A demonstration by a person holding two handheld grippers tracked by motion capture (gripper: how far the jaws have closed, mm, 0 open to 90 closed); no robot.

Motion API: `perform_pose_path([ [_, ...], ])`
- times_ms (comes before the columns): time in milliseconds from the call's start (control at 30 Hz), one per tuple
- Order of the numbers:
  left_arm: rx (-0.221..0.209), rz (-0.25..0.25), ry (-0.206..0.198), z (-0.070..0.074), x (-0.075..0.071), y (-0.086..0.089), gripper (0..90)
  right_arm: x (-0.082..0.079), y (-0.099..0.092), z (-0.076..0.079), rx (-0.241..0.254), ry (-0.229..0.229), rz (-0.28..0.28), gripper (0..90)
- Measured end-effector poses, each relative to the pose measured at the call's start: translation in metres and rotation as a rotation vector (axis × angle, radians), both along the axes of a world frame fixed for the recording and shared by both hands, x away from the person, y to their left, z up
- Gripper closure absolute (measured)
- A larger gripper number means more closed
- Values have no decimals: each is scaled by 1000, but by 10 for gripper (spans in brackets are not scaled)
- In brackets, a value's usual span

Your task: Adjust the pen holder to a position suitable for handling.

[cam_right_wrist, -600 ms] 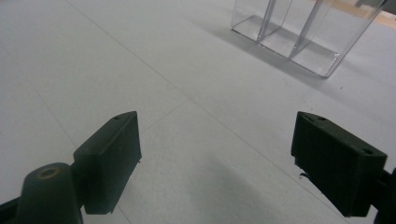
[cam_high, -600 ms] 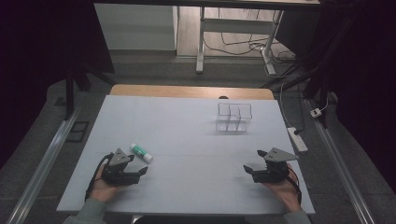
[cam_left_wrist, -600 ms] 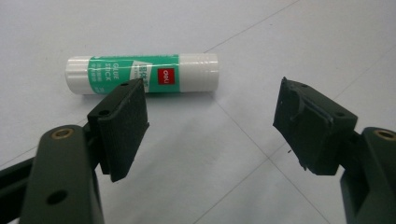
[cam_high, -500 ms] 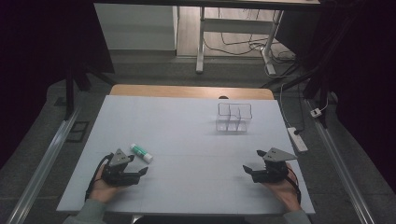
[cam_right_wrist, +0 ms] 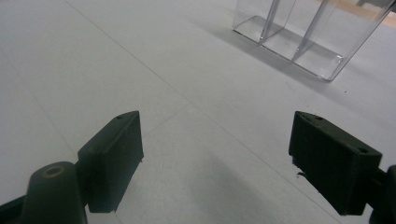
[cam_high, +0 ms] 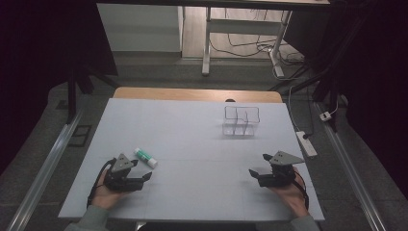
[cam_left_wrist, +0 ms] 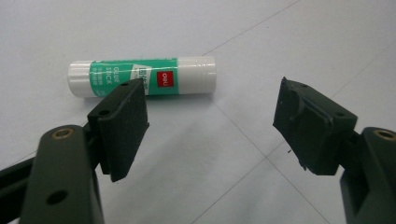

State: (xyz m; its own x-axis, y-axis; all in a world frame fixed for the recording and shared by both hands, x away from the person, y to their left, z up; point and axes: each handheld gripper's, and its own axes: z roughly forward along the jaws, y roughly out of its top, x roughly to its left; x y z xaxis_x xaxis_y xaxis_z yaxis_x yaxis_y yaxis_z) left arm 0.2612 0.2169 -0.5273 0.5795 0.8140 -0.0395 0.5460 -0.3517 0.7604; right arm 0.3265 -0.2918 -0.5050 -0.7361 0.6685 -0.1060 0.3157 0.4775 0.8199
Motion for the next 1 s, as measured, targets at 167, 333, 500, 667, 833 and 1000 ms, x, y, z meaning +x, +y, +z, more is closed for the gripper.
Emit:
perform_pose_path([
  [167,5,-3,-4,1,0,-2,258,6,0,5,9,-7,-15,185],
  [333,6,5,-8,1,0,-2,257,14,1,5,20,19,-36,195],
  [500,20,11,-10,1,0,-3,257,17,-2,10,30,13,-64,208],
  [667,33,7,-13,1,-1,-5,257,19,-7,13,34,7,-107,225],
  [833,-75,-3,-8,7,-2,-1,254,25,-12,13,30,7,-146,242],
  [1000,-127,-2,-27,17,-5,-2,260,40,-15,7,23,36,-186,258],
])
